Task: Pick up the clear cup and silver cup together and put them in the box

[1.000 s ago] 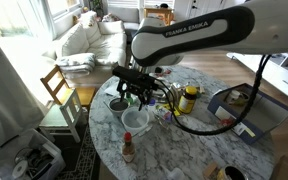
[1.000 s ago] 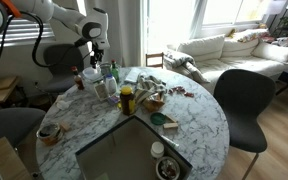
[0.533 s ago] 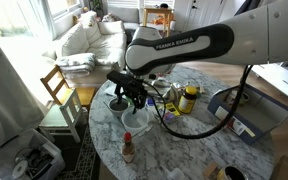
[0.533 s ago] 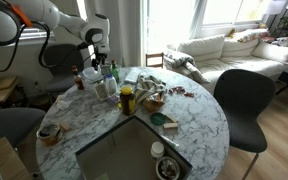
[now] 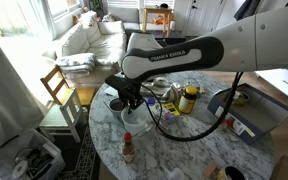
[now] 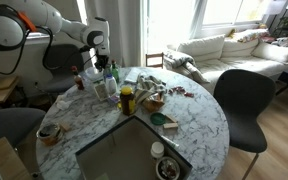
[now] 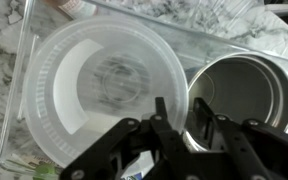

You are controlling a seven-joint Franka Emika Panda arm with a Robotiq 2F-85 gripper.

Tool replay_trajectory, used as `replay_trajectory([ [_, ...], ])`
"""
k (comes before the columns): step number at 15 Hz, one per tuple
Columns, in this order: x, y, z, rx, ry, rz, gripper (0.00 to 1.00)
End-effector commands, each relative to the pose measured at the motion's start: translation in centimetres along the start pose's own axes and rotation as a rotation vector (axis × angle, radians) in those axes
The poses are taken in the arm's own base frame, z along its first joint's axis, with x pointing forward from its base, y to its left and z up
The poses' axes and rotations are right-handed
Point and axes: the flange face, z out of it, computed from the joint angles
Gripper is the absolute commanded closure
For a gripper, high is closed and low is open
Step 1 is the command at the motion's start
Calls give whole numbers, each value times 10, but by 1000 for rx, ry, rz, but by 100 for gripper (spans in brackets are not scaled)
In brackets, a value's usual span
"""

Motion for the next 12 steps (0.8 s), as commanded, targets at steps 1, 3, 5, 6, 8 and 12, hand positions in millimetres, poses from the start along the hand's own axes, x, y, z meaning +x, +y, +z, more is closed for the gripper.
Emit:
replay_trajectory([
  [1,-3,-6,0,4,43,25,95],
  [3,-7,-7,-5,5,44,30,100],
  [5,-10,-9,-12,17,26,32,98],
  [6,-11,-9,-15,18,36,31,98],
  [8,-11,-10,-27,25,37,29,98],
  [12,-18,-6,-66,42,35,10,98],
])
